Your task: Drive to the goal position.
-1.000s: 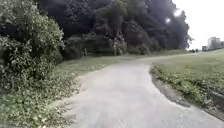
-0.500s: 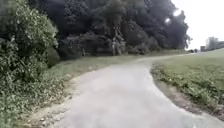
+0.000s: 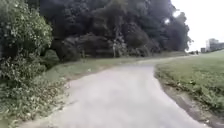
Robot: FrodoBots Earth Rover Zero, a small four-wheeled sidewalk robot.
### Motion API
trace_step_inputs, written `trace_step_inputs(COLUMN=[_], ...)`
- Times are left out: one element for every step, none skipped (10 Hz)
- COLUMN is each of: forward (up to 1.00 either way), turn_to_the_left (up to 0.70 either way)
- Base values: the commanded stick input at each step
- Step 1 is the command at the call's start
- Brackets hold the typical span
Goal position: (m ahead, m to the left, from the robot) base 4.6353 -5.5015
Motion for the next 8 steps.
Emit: trace_step_inputs(forward=[1.00,1.00,1.00,1.00,1.00,1.00,1.00,1.00], turn_to_the_left=[0.00,0.00,0.00,0.00,0.00,0.00,0.00,0.00])
